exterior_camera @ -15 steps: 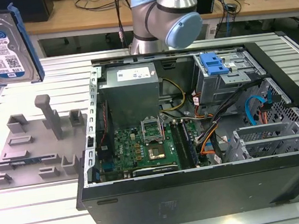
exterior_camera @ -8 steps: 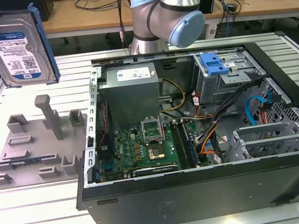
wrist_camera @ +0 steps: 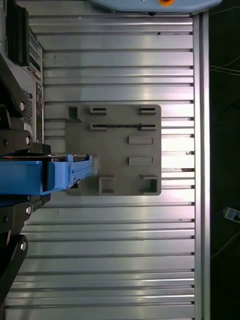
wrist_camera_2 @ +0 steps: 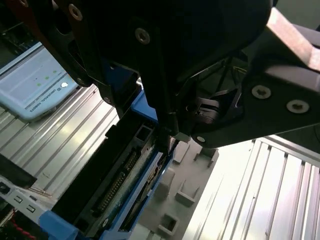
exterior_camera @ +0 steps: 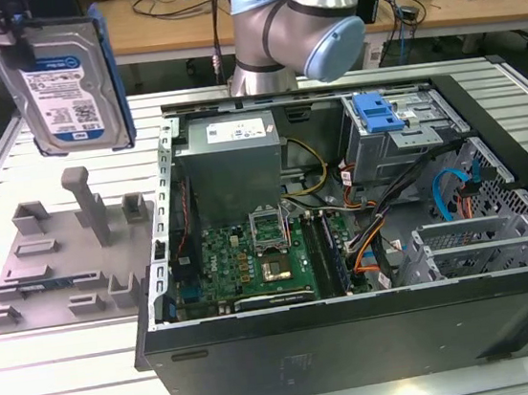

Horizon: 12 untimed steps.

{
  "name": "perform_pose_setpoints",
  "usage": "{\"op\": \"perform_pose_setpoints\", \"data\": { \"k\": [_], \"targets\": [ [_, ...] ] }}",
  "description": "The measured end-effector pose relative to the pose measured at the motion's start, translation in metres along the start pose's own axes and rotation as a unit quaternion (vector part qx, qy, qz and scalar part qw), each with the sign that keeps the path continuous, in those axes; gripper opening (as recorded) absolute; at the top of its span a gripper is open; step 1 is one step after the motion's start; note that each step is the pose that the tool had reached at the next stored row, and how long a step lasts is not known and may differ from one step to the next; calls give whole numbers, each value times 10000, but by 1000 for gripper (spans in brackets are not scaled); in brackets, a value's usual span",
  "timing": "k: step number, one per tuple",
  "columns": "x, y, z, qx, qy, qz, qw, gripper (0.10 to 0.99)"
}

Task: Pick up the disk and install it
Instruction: 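Pick up the disk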

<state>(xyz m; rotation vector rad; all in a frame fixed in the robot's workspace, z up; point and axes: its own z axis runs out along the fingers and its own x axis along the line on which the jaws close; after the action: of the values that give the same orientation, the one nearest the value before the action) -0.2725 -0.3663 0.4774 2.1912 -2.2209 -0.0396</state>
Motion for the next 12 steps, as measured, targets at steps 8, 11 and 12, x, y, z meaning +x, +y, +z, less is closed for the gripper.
{"op": "perform_pose_setpoints", "data": {
  "k": [8,11,12],
  "targets": [
    [212,-511,-36,-1,1,0,10000,369],
    [264,-632,-43,-1,1,-1,10000,369],
    [284,-679,-45,-1,2,0,10000,369]
  ]
}}
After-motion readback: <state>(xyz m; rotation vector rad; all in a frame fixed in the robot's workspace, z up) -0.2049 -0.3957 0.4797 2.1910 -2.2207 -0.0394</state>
